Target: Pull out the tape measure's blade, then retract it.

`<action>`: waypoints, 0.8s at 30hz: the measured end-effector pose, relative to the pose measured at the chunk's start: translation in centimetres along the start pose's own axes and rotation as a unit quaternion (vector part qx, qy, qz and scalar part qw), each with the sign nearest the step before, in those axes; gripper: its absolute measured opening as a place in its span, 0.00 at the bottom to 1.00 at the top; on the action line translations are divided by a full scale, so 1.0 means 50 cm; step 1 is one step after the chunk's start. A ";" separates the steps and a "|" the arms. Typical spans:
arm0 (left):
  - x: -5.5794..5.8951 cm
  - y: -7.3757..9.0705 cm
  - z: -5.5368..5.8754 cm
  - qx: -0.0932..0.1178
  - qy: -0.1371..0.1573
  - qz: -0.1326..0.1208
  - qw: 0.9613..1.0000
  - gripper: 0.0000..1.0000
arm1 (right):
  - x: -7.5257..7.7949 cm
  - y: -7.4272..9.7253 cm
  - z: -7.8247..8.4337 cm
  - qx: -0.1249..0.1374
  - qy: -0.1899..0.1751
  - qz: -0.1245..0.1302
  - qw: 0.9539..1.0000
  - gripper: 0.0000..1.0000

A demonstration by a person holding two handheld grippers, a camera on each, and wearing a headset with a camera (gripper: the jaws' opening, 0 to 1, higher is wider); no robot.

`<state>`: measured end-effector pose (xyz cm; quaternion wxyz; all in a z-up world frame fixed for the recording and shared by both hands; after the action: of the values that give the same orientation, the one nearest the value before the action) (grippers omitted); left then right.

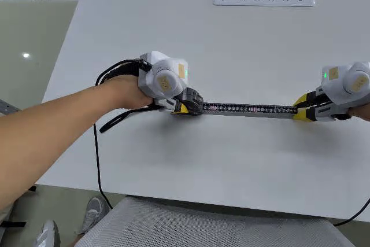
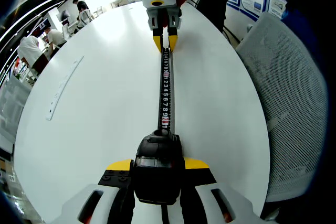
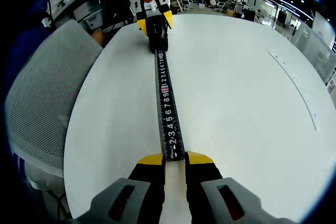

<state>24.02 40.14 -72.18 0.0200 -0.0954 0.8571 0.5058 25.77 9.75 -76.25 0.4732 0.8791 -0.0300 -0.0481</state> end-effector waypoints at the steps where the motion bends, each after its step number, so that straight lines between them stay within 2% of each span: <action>1: 0.000 0.000 0.000 0.000 -0.001 0.000 1.000 0.29 | -0.001 0.000 0.001 -0.001 0.001 0.001 1.000 0.10; 10: 0.002 -0.002 0.000 0.009 -0.004 -0.004 1.000 0.30 | -0.007 -0.002 -0.004 -0.006 0.021 0.006 1.000 0.11; 16: 0.001 -0.001 -0.001 0.017 -0.002 -0.006 1.000 0.31 | -0.010 -0.002 -0.007 -0.014 0.020 0.011 1.000 0.12; 24: 0.006 0.004 -0.001 0.035 -0.005 -0.015 0.999 0.32 | -0.012 0.001 -0.004 -0.012 0.018 0.022 1.000 0.13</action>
<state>23.72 40.14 -72.00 0.0355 -0.1051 0.8724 0.4760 25.19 9.93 -76.09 0.4854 0.8731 -0.0398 -0.0223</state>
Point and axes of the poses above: the centre of the closed fingertips' face, and the gripper's own axes: y roughly backward along the fingers, x roughly to its right, z roughly out of its underside, the point moved 7 cm from there along y, roughly backward along the fingers, and after that the axes turned 1 degree about y, right-handed, at the moved point
